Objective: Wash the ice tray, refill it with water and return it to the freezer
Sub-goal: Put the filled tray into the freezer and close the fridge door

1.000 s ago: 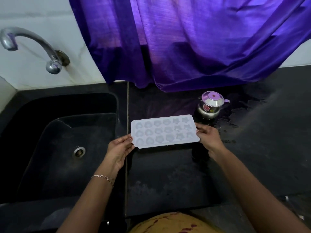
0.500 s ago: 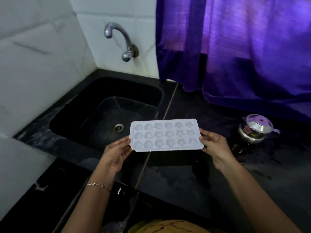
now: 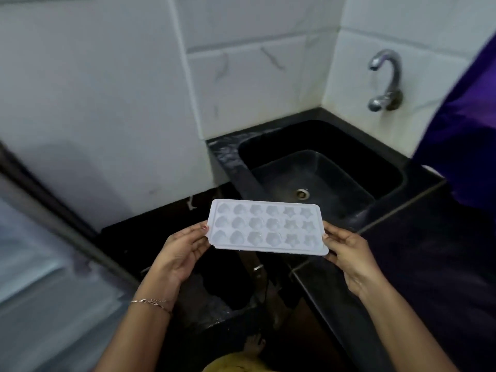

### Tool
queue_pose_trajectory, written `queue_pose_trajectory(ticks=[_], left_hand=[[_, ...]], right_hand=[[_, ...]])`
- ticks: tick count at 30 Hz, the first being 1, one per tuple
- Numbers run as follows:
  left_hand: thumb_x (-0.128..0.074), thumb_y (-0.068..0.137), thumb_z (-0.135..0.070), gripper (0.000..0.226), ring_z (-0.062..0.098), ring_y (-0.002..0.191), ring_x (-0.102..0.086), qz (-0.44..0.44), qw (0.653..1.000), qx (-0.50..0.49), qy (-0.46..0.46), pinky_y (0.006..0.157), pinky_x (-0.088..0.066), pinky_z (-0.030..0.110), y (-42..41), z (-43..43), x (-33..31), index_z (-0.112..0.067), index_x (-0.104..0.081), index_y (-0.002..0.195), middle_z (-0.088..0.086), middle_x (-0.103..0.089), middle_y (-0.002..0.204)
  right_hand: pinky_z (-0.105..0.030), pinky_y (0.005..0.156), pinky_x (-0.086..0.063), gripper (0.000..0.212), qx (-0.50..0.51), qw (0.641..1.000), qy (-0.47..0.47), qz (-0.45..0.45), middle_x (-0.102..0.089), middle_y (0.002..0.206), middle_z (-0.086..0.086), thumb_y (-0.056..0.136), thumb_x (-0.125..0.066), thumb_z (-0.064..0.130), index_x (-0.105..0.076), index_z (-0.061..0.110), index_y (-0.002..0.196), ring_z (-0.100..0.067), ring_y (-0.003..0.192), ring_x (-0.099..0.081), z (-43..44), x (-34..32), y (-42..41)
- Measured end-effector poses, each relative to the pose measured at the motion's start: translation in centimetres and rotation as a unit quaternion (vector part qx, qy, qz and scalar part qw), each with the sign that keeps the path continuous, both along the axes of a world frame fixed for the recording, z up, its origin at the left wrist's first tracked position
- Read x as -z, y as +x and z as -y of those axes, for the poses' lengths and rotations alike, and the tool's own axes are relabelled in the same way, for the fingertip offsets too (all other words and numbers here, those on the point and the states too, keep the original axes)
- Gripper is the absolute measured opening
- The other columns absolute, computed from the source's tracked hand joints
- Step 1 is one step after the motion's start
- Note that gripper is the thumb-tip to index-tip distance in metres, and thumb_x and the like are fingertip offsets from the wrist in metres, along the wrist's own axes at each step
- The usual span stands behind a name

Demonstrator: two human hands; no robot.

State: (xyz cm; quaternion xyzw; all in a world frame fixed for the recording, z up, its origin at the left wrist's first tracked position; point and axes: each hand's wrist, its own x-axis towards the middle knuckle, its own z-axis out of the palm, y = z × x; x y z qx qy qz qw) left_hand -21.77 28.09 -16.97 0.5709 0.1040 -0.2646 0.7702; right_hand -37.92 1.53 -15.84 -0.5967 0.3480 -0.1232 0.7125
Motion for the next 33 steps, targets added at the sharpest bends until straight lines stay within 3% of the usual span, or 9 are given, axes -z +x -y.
queue_pose_trajectory(ticks=[5, 9, 13, 21, 26, 33], left_hand=[[-0.059, 0.089, 0.001, 0.016, 0.013, 0.068, -0.072, -0.003, 0.994, -0.113, -0.004, 0.062, -0.058, 0.021, -2.3, -7.3, -0.8, 0.001, -0.068, 0.102, 0.009, -0.075, 0.082], [-0.057, 0.090, 0.001, 0.017, 0.011, 0.066, -0.071, -0.005, 0.982, -0.189, -0.012, 0.061, -0.057, 0.019, -4.5, -12.5, -1.1, 0.000, -0.066, 0.104, 0.006, -0.075, 0.081], [-0.056, 0.090, 0.002, 0.018, 0.012, 0.067, -0.072, -0.006, 0.963, -0.266, -0.030, 0.061, -0.057, 0.019, -7.1, -17.4, -1.2, 0.002, -0.064, 0.106, 0.007, -0.075, 0.081], [-0.058, 0.088, 0.005, 0.019, 0.013, 0.066, -0.071, -0.014, 0.921, -0.389, -0.017, 0.059, -0.058, 0.020, -13.7, -26.7, -1.4, 0.004, -0.064, 0.106, 0.010, -0.074, 0.081], [-0.059, 0.088, 0.003, 0.026, 0.021, 0.084, -0.068, -0.013, 0.889, -0.457, 0.006, 0.079, -0.056, 0.026, -18.7, -32.0, -1.5, 0.008, -0.062, 0.113, 0.019, -0.068, 0.106], [-0.062, 0.086, 0.001, 0.014, 0.017, 0.080, -0.072, -0.012, 0.841, -0.541, 0.004, 0.064, -0.058, 0.022, -25.3, -38.2, -1.8, 0.001, -0.070, 0.099, 0.012, -0.075, 0.094]], right_hand=[[-0.016, 0.061, -0.054, 0.031, -0.113, 0.994, 0.010, 0.000, -0.075, 0.102, -0.001, 0.092, -0.059, 0.004, -0.064, 0.013, 0.122, -0.009, 0.089, -0.072, -4.4, -0.5, 3.7], [-0.019, 0.063, -0.056, 0.029, -0.192, 0.981, 0.020, 0.009, -0.075, 0.099, 0.004, 0.092, -0.060, 0.004, -0.066, 0.013, 0.119, -0.010, 0.090, -0.072, -8.4, -0.9, 6.4], [-0.017, 0.062, -0.055, 0.030, -0.267, 0.963, 0.025, 0.013, -0.074, 0.107, -0.002, 0.092, -0.060, 0.005, -0.065, 0.014, 0.121, -0.010, 0.092, -0.071, -12.7, -0.8, 8.4], [-0.024, 0.069, -0.054, 0.030, -0.385, 0.922, 0.048, 0.015, -0.075, 0.100, -0.003, 0.092, -0.058, 0.004, -0.066, 0.014, 0.119, -0.014, 0.092, -0.072, -22.8, -0.7, 9.6], [-0.025, 0.071, -0.057, 0.030, -0.464, 0.884, 0.054, 0.015, -0.074, 0.103, -0.009, 0.092, -0.058, 0.003, -0.065, 0.012, 0.120, -0.019, 0.096, -0.071, -29.4, -0.1, 9.6], [-0.026, 0.072, -0.056, 0.027, -0.542, 0.839, 0.057, 0.003, -0.073, 0.104, -0.011, 0.091, -0.059, 0.000, -0.067, 0.009, 0.115, -0.019, 0.094, -0.070, -38.8, -0.1, 9.0]])
